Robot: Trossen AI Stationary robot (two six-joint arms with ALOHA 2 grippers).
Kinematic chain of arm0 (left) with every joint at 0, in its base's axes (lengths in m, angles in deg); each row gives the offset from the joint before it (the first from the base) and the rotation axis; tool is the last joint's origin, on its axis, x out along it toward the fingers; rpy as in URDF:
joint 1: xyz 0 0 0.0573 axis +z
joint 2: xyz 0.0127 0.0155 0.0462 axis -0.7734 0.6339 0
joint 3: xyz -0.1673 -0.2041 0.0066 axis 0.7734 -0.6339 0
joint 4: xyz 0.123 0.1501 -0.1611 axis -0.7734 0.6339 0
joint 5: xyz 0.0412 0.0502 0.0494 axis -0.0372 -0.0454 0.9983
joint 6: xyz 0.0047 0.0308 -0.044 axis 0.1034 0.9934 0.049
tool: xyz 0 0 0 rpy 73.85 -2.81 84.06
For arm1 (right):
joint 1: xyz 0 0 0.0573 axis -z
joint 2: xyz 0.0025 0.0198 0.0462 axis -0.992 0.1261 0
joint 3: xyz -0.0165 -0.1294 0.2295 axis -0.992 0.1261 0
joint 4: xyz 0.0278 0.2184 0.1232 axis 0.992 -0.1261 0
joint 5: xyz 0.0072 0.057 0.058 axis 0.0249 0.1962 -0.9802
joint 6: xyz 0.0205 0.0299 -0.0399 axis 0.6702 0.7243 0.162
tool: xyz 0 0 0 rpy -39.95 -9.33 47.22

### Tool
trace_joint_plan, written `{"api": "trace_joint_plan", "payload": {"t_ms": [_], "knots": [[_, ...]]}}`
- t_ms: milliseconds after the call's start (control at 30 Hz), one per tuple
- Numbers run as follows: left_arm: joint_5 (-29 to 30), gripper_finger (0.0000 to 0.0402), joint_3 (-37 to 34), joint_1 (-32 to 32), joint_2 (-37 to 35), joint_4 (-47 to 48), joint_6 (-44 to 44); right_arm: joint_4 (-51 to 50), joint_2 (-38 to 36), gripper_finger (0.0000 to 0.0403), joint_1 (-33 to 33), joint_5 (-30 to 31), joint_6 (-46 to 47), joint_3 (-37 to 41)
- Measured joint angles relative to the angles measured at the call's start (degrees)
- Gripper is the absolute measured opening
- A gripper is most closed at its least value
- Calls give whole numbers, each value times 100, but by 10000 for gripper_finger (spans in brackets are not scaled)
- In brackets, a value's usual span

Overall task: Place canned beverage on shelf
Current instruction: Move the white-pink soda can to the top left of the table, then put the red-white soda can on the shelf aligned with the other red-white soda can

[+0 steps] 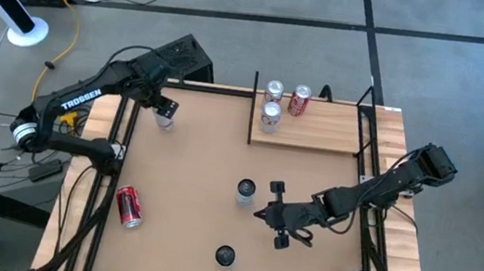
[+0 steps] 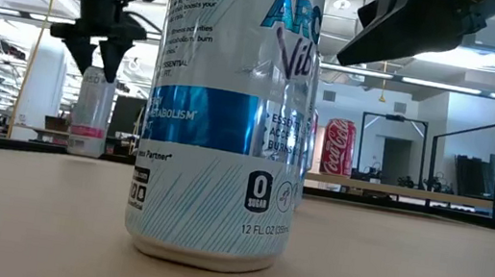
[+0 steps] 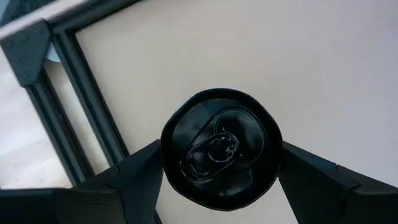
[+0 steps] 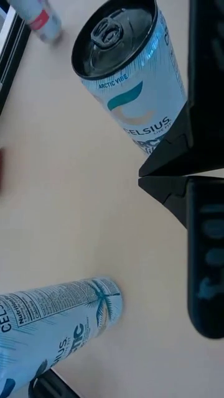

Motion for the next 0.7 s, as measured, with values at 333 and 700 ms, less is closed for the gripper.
{"api": "trace_joint_plan", "payload": {"t_ms": [333,700], "knots": [[-218,298,-168,2,-4,-123,83,-19,0,24,-2,0,-1,0],[101,304,756,0,-7,186,135,-12,0,24,25,0,-6,0]]}}
